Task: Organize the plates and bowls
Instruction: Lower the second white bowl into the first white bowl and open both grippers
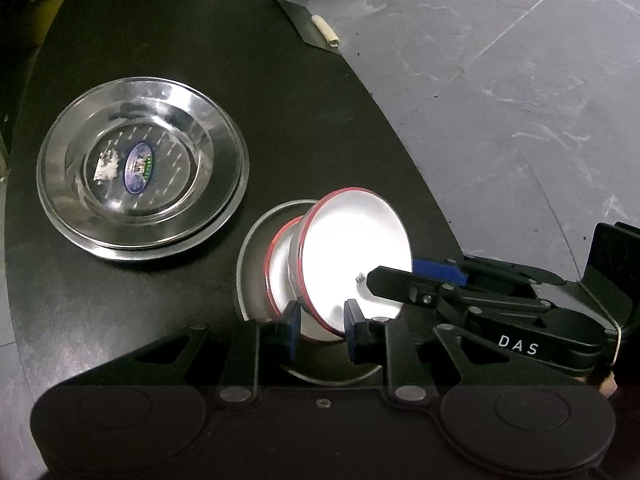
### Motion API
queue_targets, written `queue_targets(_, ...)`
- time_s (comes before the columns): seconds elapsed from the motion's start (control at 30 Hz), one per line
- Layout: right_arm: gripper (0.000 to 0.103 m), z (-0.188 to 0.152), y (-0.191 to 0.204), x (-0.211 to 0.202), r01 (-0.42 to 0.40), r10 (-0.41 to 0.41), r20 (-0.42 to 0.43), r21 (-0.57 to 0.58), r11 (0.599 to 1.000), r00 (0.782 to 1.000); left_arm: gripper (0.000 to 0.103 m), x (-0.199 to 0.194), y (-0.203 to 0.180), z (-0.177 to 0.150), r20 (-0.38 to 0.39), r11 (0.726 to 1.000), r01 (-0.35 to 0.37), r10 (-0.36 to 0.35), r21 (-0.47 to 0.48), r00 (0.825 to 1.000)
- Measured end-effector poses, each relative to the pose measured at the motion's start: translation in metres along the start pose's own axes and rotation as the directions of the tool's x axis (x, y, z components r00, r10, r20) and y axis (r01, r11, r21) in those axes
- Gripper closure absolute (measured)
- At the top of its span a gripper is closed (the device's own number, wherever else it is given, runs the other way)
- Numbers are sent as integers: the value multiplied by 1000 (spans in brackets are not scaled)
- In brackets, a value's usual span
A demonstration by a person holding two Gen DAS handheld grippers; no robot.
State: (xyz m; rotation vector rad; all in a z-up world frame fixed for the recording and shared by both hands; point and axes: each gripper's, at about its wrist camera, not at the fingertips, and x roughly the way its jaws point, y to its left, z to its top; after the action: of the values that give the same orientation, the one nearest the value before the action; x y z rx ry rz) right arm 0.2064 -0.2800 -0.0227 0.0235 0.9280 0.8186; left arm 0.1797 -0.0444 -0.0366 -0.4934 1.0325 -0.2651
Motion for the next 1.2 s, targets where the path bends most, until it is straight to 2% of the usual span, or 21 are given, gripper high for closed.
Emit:
queue_targets(0.4,70,0,-2,4,9,-8,-20,5,1000,1000,72,5,0,2,-14,1000,14,-14,-4,1000)
queue_targets(0.97,70,0,0,5,12,-12,-21,-6,1000,1000,70,4,3,1,-26,1000,22,-22,-14,999)
queue_targets(1.2,70,-1,0,5,7,-7,-20,-7,1000,1000,64,4,7,-1,-33,999,17,-18,-31,999)
